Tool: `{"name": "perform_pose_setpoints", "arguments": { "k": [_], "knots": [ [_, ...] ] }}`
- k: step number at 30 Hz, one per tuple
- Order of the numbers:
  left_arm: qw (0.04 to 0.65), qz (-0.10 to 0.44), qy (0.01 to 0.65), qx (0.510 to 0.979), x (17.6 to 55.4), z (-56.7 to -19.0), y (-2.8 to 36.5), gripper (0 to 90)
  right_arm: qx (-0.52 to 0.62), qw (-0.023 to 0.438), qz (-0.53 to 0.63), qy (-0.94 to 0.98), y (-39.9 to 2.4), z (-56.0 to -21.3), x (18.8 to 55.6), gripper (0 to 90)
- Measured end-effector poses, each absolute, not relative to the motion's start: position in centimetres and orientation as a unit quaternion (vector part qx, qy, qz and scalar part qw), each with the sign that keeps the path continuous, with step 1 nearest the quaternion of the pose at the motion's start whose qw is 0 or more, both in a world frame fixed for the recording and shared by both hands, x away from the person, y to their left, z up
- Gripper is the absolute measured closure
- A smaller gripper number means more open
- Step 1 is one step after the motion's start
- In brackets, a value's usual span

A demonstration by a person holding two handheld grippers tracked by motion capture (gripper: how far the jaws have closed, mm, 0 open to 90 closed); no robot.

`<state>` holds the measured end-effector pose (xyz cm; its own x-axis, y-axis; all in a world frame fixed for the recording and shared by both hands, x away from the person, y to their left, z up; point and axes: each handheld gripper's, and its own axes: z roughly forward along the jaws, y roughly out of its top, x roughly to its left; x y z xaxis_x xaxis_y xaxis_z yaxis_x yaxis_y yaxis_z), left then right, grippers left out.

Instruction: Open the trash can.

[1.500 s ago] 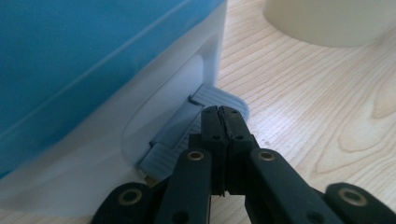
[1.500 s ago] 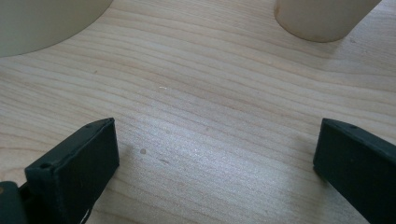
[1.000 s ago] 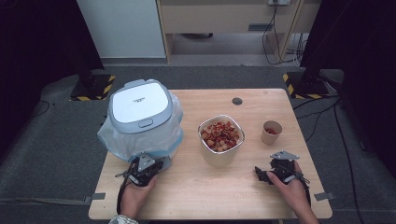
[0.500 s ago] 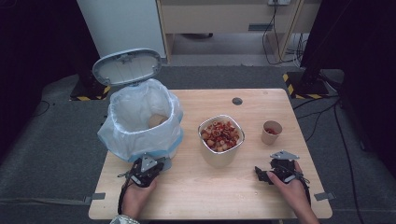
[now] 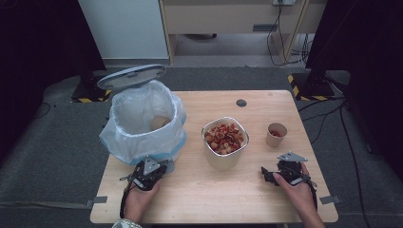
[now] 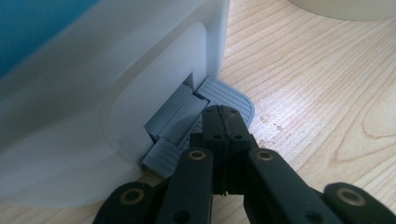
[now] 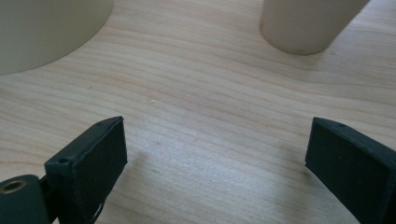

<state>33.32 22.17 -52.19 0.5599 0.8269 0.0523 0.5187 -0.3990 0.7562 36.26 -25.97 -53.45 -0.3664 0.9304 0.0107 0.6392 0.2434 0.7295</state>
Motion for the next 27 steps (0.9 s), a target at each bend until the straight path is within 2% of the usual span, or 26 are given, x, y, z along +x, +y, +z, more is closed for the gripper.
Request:
{"name": "perform_pose_setpoints", "arguments": {
  "k": [14, 27],
  "knots": [
    [0.355, 0.219, 0.415, 0.809, 33.3, -52.2, 22.1, 89.3, 0.539, 0.248, 0.335, 0.732, -27.1, -51.7, 36.8, 10.5],
    [0.356, 0.218, 0.415, 0.808, 33.3, -52.2, 22.1, 89.2, 0.536, 0.256, 0.331, 0.733, -27.3, -49.4, 37.7, 10.2]
  ]
}}
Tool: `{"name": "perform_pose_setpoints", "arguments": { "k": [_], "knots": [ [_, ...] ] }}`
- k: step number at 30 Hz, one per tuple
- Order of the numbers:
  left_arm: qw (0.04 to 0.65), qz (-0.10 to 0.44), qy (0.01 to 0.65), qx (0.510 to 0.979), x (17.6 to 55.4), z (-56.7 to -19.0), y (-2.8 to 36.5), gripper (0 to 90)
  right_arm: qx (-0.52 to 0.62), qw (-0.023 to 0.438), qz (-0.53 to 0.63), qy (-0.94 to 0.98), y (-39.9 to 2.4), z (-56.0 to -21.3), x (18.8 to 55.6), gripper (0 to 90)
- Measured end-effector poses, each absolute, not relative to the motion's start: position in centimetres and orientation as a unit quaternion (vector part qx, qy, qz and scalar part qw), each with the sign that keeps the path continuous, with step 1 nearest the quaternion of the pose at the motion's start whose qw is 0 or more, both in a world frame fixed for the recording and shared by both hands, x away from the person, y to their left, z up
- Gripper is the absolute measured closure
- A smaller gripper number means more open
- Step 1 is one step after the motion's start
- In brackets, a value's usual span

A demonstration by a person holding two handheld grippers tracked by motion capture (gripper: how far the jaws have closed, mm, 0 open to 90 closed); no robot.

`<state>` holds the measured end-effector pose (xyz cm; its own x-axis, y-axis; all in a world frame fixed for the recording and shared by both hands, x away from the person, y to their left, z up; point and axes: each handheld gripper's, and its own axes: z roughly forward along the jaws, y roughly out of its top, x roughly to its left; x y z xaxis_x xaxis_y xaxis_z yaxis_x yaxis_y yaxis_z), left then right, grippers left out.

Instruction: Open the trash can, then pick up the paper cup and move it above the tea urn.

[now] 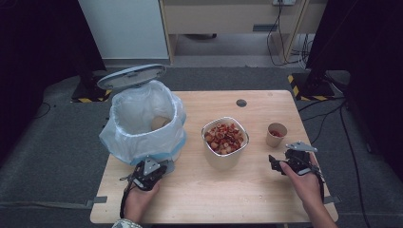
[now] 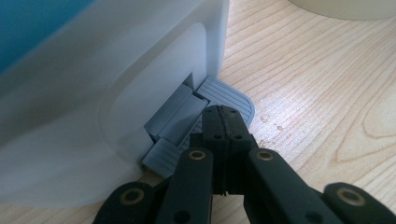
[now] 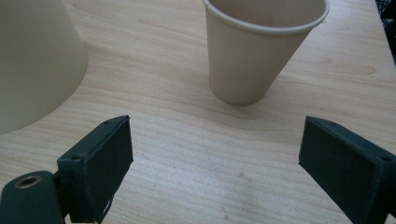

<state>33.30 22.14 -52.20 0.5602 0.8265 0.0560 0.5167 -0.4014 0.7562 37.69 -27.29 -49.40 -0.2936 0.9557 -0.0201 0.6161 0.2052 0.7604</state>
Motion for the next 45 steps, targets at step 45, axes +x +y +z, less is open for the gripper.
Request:
{"name": "perform_pose_setpoints", "arguments": {
  "k": [45],
  "knots": [
    [0.357, 0.216, 0.416, 0.808, 33.3, -52.2, 22.2, 89.2, 0.560, 0.291, 0.360, 0.687, -26.8, -48.9, 43.5, 5.6]
  ]
}}
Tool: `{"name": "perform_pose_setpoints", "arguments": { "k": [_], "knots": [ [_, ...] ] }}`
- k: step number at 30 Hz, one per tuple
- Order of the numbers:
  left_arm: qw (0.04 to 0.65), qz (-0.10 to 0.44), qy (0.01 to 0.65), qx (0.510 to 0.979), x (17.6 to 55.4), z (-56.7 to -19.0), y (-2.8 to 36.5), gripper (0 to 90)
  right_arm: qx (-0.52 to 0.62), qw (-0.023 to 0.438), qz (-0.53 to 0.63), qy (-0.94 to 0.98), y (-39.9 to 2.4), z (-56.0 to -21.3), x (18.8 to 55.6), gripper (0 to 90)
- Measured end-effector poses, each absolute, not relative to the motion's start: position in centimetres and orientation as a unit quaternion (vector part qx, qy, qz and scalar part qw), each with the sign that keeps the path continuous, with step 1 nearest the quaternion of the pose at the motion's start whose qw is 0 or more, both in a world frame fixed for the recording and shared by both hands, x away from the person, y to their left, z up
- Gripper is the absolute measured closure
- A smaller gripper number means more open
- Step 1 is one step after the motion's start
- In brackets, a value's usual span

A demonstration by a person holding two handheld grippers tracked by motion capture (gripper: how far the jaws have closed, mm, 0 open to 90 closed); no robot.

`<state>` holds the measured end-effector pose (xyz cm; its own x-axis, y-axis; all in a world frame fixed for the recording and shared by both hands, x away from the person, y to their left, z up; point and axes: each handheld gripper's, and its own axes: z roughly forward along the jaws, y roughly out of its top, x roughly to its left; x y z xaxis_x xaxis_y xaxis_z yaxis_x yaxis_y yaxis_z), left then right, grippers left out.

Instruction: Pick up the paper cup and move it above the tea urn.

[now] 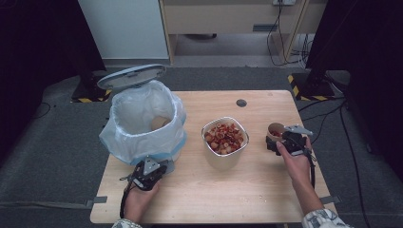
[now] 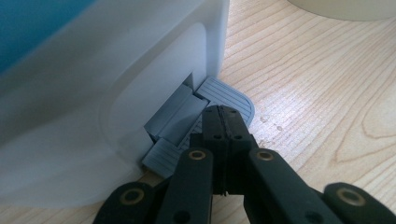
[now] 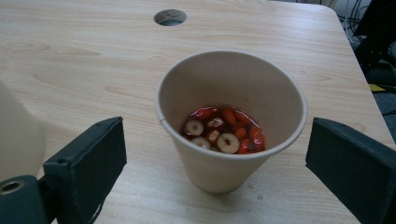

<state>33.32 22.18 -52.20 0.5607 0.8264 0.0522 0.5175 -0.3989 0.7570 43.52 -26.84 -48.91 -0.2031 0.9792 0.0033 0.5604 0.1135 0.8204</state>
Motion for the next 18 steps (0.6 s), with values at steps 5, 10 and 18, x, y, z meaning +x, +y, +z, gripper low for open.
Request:
{"name": "perform_pose_setpoints", "arguments": {
  "k": [5, 10, 18],
  "knots": [
    [0.358, 0.216, 0.416, 0.808, 33.3, -52.2, 22.2, 89.2, 0.564, 0.291, 0.379, 0.673, -27.1, -49.5, 44.2, 6.8],
    [0.359, 0.214, 0.417, 0.807, 33.3, -52.2, 22.2, 89.2, 0.561, 0.294, 0.392, 0.668, -27.1, -50.1, 44.8, 9.4],
    [0.360, 0.213, 0.417, 0.807, 33.3, -52.2, 22.3, 89.2, 0.558, 0.293, 0.397, 0.667, -27.0, -51.4, 45.4, 11.0]
  ]
}}
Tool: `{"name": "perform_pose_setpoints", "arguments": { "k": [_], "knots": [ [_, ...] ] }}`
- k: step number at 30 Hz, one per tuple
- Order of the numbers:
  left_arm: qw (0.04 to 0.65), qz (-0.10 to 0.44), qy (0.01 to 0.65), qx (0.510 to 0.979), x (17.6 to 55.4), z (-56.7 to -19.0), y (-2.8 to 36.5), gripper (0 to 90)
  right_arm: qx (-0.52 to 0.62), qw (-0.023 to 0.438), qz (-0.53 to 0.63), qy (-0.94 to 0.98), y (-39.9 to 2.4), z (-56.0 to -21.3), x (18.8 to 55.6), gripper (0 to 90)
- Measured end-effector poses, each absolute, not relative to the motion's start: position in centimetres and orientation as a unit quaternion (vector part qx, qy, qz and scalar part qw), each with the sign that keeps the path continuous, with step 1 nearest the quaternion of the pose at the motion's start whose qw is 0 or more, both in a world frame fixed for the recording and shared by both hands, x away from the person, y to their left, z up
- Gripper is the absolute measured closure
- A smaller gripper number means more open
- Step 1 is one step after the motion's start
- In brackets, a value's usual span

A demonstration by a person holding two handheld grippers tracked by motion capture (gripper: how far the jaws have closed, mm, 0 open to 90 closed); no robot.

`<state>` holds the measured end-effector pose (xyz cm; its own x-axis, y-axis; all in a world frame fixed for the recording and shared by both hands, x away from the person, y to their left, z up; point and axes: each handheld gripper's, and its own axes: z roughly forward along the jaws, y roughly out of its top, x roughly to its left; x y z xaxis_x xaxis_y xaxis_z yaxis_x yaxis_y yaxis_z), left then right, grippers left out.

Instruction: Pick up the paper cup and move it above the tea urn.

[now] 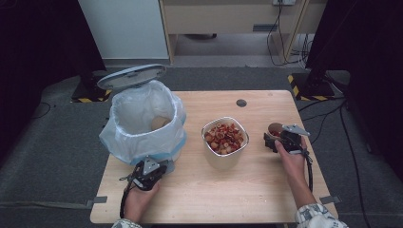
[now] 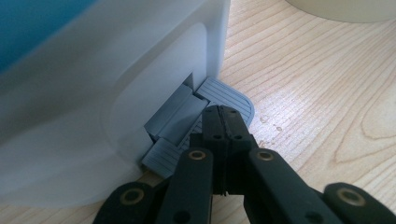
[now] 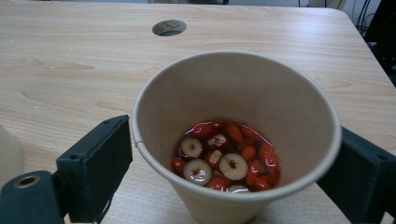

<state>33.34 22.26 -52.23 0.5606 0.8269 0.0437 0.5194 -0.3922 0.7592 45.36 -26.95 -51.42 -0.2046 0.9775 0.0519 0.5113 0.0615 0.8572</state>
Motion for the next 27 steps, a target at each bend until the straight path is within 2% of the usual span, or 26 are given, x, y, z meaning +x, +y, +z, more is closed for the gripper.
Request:
{"name": "perform_pose_setpoints", "arguments": {
  "k": [18, 27],
  "knots": [
    [0.361, 0.213, 0.418, 0.806, 33.34, -52.24, 22.27, 89.2, 0.546, 0.316, 0.410, 0.659, -27.13, -52.20, 46.05, 23.0],
    [0.361, 0.213, 0.418, 0.806, 33.35, -52.23, 22.27, 89.2, 0.530, 0.314, 0.420, 0.666, -27.46, -51.71, 45.79, 25.7]
  ]
}}
